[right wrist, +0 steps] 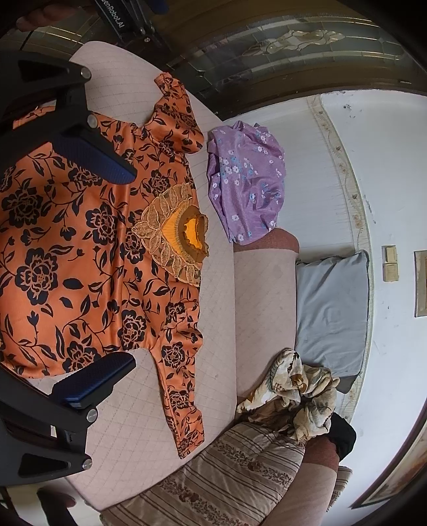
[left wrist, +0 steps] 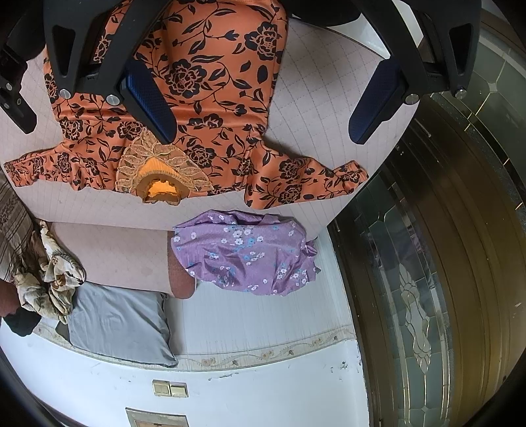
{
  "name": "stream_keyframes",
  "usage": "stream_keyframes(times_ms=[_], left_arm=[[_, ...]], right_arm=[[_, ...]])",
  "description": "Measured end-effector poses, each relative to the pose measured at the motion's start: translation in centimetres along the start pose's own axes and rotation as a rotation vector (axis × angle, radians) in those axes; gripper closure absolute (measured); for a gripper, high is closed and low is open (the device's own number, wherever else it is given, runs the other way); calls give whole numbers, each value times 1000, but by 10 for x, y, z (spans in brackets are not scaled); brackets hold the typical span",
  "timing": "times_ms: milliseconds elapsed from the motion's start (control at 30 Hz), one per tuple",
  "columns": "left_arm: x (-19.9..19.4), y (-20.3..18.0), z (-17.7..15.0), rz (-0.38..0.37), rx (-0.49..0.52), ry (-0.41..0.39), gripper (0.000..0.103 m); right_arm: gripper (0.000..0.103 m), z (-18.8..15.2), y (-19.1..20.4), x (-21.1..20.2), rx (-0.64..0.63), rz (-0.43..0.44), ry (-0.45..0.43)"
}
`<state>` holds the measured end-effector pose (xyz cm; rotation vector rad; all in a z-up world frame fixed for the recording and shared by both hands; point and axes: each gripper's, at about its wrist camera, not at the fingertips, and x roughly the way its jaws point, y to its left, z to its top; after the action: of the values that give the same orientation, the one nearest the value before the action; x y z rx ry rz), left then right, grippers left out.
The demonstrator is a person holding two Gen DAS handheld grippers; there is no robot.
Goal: Fold small clothes
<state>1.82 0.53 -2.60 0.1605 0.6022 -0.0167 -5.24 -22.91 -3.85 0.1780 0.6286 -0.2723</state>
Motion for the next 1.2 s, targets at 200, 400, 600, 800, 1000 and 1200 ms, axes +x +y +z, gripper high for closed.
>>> stream_keyframes(times_ms=[200, 400, 600, 800, 1000, 1200], left_arm=[[0, 1, 0, -4, -1, 1, 0], [0, 0, -1, -5, 1, 3, 0], [-1, -1, -2, -6, 1, 0, 0], [-3, -2, -2, -9, 5, 0, 0], [-4, -2, -1, -11, 3, 3, 0], [-4, -2, 0, -13, 6, 6, 0]], right_arm=[[0, 0, 0, 0, 0, 0, 1], [0, -1, 0, 2, 2, -4, 12], [0, -1, -2, 2, 9, -7, 17], [0, 0, -2, 2, 7, -9, 27], [0, 1, -1, 3, 6, -9, 35], [0, 1, -1, 3, 7, -7, 37]])
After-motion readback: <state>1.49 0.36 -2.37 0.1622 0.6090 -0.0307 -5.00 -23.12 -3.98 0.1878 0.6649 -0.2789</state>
